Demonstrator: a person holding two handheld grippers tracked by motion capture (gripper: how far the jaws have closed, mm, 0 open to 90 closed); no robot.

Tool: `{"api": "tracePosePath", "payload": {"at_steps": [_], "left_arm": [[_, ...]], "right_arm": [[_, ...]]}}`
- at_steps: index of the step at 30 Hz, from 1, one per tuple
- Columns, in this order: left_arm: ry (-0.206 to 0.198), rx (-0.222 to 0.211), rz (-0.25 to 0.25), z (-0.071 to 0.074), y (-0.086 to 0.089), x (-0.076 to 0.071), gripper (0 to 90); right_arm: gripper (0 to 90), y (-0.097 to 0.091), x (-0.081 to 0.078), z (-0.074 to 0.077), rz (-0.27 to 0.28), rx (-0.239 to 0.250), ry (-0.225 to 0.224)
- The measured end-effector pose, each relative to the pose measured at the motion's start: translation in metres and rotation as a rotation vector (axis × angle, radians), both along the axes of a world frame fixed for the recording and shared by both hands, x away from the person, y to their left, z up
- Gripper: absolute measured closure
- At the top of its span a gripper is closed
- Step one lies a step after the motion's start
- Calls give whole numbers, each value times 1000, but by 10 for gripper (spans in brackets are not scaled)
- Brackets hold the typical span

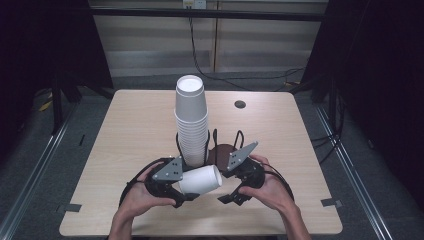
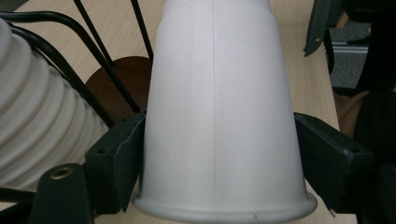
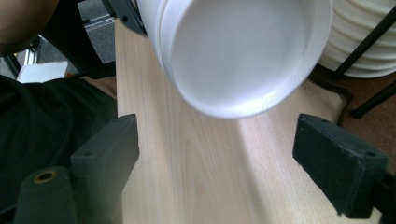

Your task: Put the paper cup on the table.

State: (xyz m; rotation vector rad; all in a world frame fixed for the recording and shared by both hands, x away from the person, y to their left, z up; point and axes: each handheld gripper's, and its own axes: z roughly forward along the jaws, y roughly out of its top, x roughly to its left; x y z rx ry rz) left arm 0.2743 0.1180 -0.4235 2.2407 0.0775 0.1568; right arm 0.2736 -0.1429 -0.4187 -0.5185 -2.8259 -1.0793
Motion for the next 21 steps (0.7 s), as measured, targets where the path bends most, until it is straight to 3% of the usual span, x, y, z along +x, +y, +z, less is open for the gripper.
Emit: {"api": "tracePosePath", "payload": {"at_steps": [8, 21], "left_arm": [[0, 68, -37, 0, -11, -3, 208], [2, 129, -71, -6, -21, -5, 208]], "right_arm": [[145, 5, 3, 1, 7, -66, -6], [164, 21, 6, -2, 78, -109, 15]]}}
